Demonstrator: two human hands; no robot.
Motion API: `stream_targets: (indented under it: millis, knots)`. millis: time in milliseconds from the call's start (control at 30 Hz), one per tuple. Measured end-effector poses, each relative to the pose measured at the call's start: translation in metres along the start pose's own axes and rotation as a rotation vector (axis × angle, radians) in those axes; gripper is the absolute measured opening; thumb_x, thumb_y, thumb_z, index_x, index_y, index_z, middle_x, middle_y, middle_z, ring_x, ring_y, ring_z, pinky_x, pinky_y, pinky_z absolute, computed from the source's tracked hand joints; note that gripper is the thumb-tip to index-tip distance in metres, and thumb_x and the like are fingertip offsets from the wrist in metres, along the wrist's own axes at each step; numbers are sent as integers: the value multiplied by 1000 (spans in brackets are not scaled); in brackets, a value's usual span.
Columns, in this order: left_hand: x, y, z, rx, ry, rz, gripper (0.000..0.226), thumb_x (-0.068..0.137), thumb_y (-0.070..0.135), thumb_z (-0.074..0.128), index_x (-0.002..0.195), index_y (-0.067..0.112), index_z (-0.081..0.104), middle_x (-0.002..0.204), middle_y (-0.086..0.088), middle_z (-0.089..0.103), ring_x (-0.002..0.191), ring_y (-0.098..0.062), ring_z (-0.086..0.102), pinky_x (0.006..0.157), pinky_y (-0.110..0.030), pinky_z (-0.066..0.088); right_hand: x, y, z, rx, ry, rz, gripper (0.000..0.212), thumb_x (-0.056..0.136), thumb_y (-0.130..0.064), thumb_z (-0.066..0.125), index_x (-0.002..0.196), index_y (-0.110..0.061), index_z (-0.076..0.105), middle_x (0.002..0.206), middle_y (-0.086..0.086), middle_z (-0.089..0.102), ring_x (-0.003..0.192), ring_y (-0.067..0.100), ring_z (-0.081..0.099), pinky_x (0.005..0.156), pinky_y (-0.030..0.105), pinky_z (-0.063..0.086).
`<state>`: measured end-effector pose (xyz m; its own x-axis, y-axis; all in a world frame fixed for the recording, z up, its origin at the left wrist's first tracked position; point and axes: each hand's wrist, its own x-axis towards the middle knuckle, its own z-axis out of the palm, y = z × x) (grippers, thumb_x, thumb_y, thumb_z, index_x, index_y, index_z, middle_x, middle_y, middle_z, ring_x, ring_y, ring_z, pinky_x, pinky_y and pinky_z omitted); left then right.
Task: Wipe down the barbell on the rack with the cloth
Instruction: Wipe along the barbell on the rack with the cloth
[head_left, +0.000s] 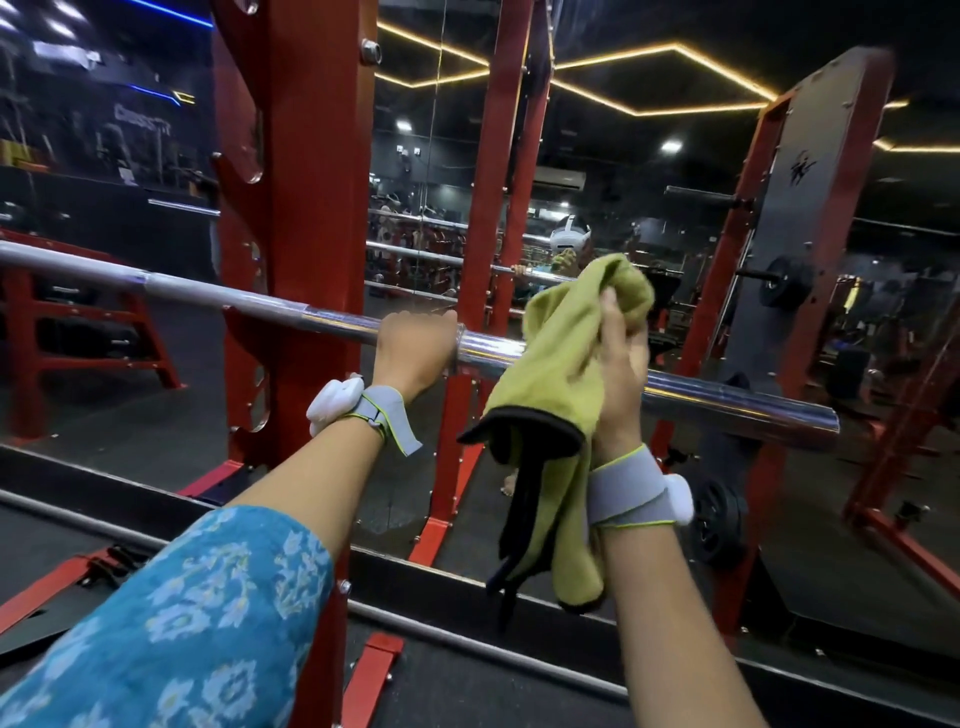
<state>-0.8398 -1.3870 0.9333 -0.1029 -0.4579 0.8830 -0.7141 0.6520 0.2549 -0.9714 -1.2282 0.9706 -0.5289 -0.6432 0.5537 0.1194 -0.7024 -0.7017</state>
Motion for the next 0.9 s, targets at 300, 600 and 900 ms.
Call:
stream_targets:
  millis: [300,600,900]
  knots:
    - [-1,2,-1,16,0,11,68,87,45,15,54,2,56,60,-19,62,67,-39,58,67,-38,35,6,52,13,-1571,-47,-449,49,84,-50,42,114,-18,64,107,11,62,98,41,53,91,55,35]
    - [-1,1,3,-19,51,9,63,89,41,20,53,3,55,59,-19,63,63,-40,57,66,-39,36,27,51,46,-1727,-314,-341,41,91,-53,37,116,-27,57,116,-1,59,111,35,48,95,47,28]
    - [-2,-1,4,35,106,9,61,91,37,26,49,4,54,53,-17,59,56,-38,54,59,-36,34,61,21,12,-1629,-319,-8,45,90,-56,38,116,-28,61,124,10,58,115,34,52,98,44,28]
